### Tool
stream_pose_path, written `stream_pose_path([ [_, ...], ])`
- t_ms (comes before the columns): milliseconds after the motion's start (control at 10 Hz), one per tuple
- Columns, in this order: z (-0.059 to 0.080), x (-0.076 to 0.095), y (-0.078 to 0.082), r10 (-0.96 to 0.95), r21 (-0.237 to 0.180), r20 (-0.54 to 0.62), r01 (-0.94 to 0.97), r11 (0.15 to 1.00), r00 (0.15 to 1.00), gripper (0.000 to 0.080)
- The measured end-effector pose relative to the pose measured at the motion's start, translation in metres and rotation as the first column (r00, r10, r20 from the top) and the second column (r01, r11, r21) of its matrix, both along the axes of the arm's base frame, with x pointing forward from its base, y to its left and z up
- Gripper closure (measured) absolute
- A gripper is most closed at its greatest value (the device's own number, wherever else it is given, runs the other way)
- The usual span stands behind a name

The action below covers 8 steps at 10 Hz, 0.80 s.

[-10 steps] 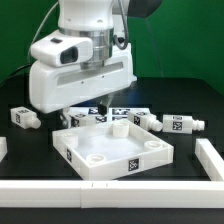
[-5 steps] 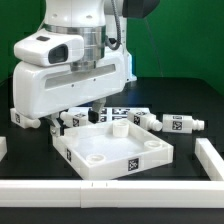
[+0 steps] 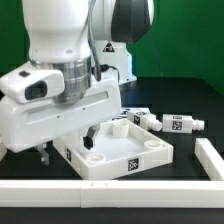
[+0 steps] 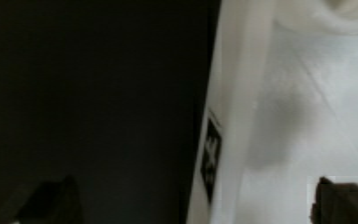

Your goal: Assemble square table

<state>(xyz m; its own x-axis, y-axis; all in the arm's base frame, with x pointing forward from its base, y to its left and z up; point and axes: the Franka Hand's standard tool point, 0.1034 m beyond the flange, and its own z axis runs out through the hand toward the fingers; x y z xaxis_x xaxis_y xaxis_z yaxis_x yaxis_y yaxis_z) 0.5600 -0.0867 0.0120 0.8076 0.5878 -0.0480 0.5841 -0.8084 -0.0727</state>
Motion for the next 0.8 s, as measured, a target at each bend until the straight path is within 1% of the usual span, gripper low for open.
stream_pose_path([
  [100, 0.001, 0.001, 0.0, 0.001, 0.0, 0.002, -0.001, 1.0, 1.0, 0.0151],
  [200, 0.0, 0.001, 0.0, 0.001, 0.0, 0.001, -0.001, 1.0, 1.0, 0.0272],
  [300, 0.0, 0.0, 0.0, 0.001, 0.0, 0.0, -0.001, 1.0, 1.0, 0.0272],
  [400, 0.0, 0.0, 0.0, 0.001, 0.0, 0.0, -0.001, 1.0, 1.0, 0.0404],
  [500, 0.0, 0.0, 0.0, 0.001, 0.0, 0.0, -0.001, 1.0, 1.0, 0.0591],
  [600, 0.001, 0.002, 0.001, -0.047, -0.003, -0.002, 0.047, 0.999, 0.999, 0.0718],
  [700, 0.004, 0.009, 0.004, -0.119, -0.01, 0.009, 0.12, 0.993, 0.993, 0.0718],
  [800, 0.007, 0.018, 0.011, -0.181, -0.015, 0.044, 0.181, 0.983, 0.983, 0.0747],
])
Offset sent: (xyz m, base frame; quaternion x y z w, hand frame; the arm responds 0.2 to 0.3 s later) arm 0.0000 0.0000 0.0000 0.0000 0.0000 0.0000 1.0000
